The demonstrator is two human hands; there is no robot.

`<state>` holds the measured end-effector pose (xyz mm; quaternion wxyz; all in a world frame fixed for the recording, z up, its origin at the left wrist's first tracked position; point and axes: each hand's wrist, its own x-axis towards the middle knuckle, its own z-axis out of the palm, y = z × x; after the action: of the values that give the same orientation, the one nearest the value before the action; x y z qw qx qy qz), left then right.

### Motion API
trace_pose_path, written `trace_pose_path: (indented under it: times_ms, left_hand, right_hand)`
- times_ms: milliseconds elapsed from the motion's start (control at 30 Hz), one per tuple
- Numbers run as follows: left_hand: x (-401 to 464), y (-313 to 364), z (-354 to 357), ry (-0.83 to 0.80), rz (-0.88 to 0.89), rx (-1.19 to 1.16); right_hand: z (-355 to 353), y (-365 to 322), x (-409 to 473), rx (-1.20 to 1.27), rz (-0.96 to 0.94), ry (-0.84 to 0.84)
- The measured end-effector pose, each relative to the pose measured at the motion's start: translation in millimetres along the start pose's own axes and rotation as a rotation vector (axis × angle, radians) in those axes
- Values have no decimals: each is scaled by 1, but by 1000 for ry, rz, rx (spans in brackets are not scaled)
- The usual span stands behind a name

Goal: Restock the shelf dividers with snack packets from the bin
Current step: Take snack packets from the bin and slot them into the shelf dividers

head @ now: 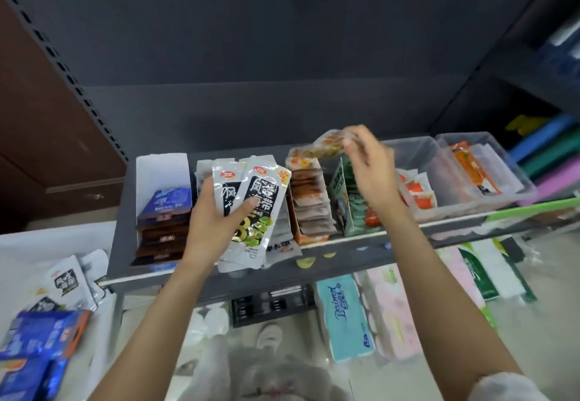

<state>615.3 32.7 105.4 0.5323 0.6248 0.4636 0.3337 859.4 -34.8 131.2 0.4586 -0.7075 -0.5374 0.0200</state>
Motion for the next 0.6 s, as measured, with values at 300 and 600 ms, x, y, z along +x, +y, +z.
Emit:
trace_pose_path:
  times_ms: [300,600]
  left_hand:
    - [58,14,24,-3,-51,-109]
    - [60,21,40,3,-5,-57]
  right_hand:
    - [68,47,27,-300,-53,-223]
    - [63,39,23,-419,58,-211]
